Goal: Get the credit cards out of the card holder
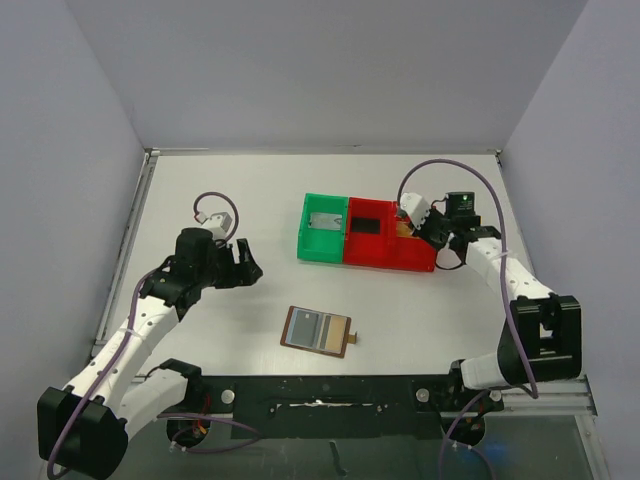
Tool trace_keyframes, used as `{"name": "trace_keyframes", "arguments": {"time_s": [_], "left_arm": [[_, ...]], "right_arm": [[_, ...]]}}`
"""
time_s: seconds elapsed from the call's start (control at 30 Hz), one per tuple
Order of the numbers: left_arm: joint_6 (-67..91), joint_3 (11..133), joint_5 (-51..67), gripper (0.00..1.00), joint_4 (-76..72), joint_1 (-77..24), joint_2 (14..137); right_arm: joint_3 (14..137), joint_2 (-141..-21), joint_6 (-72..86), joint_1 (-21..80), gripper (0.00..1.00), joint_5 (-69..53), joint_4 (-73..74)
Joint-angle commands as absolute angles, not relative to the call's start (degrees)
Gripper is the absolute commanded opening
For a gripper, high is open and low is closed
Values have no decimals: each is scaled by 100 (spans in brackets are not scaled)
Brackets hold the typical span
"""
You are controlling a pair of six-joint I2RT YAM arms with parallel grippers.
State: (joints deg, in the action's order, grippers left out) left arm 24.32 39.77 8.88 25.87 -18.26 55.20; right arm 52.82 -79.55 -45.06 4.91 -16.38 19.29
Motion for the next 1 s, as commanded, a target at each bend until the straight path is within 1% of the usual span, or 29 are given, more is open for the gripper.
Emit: {"name": "trace_keyframes", "arguments": {"time_s": [0.0,0.2,0.6,0.67,0.93,0.97], "left_arm": [[2270,4010,867,73,2251,-1793,5561],[2233,4042,834,73,2236,-1770,5715],[2197,4020,1014,73,2124,-1534,5838],[2197,4024,1035,73,2119,-1510,5851],[2177,4049,1003,73,2169,-1489,5962],[2176,4048,1021,73,2168,-1481,5975]], "right_arm": [[5340,-8341,-5407,380,0,-1748,1329],[5722,-9048,-5866,352,0,-1631,1246],[6303,-9781,-6236,324,0,-1695,906],[6369,-9920,-6326,317,10,-1654,846],[6617,-10333,-6451,290,12,-1767,1032],[6630,-10348,-6451,294,15,-1792,1107]]}}
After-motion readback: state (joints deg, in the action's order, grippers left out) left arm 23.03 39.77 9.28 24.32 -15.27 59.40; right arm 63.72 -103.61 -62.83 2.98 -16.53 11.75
